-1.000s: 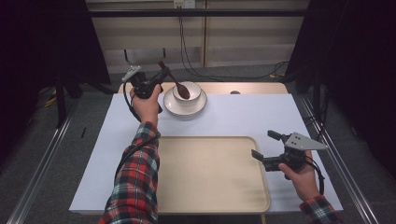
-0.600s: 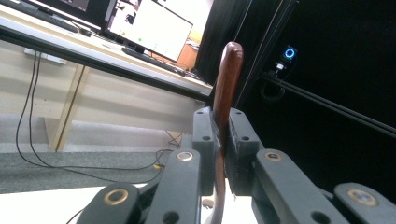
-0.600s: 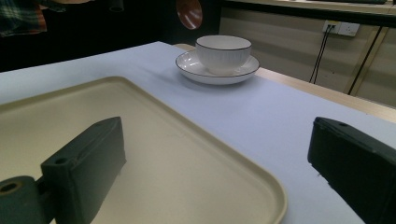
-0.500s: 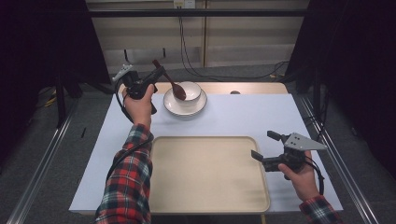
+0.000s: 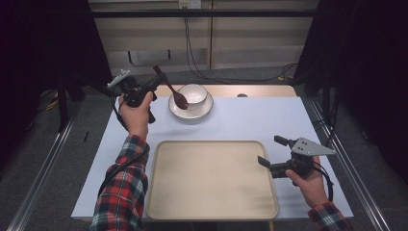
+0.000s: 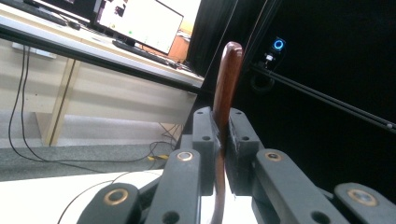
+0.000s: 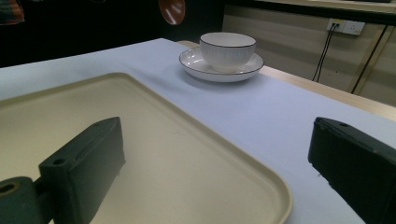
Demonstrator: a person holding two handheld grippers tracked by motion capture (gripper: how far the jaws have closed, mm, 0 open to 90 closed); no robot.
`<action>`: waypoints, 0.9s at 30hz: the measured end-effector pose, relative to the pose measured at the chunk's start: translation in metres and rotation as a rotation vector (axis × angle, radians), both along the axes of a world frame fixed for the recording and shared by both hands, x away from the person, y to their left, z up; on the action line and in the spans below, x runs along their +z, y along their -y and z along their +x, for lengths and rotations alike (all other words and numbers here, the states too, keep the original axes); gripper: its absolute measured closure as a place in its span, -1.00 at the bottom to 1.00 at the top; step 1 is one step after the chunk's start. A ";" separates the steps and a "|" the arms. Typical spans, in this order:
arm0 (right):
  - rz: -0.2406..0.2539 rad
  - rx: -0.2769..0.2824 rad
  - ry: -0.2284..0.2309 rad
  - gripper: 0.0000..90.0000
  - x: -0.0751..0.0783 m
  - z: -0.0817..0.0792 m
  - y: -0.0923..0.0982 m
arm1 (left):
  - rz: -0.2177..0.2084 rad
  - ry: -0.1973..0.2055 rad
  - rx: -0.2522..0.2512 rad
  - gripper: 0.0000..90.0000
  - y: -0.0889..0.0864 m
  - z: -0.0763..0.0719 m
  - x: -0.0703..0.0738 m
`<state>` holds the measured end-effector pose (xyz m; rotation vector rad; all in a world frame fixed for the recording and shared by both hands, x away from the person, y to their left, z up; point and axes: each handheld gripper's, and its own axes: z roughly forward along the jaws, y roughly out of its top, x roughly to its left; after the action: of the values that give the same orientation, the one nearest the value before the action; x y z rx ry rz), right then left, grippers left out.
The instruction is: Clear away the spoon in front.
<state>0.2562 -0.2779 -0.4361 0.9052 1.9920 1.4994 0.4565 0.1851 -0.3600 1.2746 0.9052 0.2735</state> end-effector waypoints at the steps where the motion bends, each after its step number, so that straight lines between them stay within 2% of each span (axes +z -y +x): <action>1: 0.001 0.008 -0.001 -0.92 0.000 0.000 0.000 | 0.006 -0.001 -0.005 0.86 -0.002 -0.001 0.000; 2: -0.002 0.000 0.002 -0.93 0.000 0.000 -0.001 | 0.001 -0.003 -0.003 0.86 -0.002 -0.003 0.000; 3: -0.002 -0.001 0.000 -0.93 0.000 0.000 -0.001 | 0.017 -0.003 -0.012 0.86 -0.004 -0.004 -0.001; 5: 0.000 -0.001 -0.003 -0.94 0.000 0.000 -0.002 | 0.007 -0.015 -0.007 0.86 -0.005 -0.007 0.000; 7: 0.000 0.004 -0.004 -0.94 0.000 -0.001 -0.002 | 0.014 -0.013 -0.022 0.87 -0.007 -0.010 0.000; 8: 0.006 0.000 -0.006 -0.94 0.000 -0.001 -0.002 | 0.030 -0.014 -0.028 0.87 -0.008 -0.012 0.001; 16: 0.006 0.009 -0.006 -0.97 0.000 -0.001 -0.002 | 0.021 -0.021 -0.035 0.87 -0.011 -0.021 0.003; 19: 0.009 0.013 -0.020 -0.97 -0.001 -0.001 -0.003 | 0.032 -0.023 -0.048 0.87 -0.013 -0.026 0.003; 22: 0.015 0.016 -0.015 -0.98 -0.001 -0.001 -0.003 | 0.048 -0.024 -0.048 0.87 -0.016 -0.029 0.004; 27: 0.015 0.009 -0.018 -0.99 -0.001 -0.002 -0.004 | 0.046 -0.029 -0.052 0.87 -0.019 -0.036 0.004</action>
<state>0.2545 -0.2743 -0.4372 0.9201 2.0023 1.5187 0.4210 0.2041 -0.3557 1.3461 0.8936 0.2367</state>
